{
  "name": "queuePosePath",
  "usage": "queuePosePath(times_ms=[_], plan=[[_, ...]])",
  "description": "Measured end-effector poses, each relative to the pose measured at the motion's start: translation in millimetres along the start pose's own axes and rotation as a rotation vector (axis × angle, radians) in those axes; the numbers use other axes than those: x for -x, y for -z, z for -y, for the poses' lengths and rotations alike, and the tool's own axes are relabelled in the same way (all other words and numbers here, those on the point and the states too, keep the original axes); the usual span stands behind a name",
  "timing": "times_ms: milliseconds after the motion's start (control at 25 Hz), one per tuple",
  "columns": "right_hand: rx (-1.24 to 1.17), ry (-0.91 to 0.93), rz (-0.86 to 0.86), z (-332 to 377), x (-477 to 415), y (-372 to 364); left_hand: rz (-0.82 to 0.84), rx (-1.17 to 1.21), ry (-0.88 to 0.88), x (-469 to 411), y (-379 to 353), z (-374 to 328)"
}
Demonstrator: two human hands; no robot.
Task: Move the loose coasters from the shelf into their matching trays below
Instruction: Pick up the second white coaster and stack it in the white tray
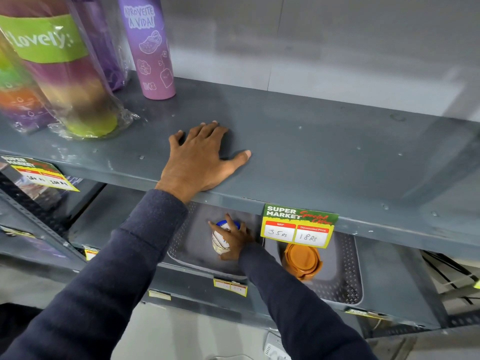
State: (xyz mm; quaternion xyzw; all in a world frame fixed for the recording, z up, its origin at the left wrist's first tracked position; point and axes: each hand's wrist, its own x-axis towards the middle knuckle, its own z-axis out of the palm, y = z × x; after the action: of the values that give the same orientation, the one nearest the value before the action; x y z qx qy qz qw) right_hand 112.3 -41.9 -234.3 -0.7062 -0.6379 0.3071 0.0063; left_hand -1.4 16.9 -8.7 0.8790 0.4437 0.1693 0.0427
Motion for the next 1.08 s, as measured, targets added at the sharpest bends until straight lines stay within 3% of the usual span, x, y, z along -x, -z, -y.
queuePosePath(times_ms=[80, 200, 280, 400, 560, 1080], plan=[[0.017, -0.015, -0.051, -9, 9, -1, -0.004, 0.003, 0.002, 0, -1, 0], [-0.214, -0.171, -0.226, -35, 43, 16, -0.01, 0.004, -0.002, 0, -3, 1], [-0.313, -0.318, -0.233, -72, 63, 26, -0.007, 0.008, -0.003, 0, -3, 1], [-0.217, -0.443, -0.108, -130, 102, 39, -0.003, 0.006, -0.011, -1, -3, 1], [-0.036, -0.528, -0.001, -146, 115, 23, 0.004, 0.006, -0.021, -1, -4, 2], [0.024, -0.577, -0.094, -150, 99, 4, 0.008, 0.019, -0.026, 1, -2, 3]])
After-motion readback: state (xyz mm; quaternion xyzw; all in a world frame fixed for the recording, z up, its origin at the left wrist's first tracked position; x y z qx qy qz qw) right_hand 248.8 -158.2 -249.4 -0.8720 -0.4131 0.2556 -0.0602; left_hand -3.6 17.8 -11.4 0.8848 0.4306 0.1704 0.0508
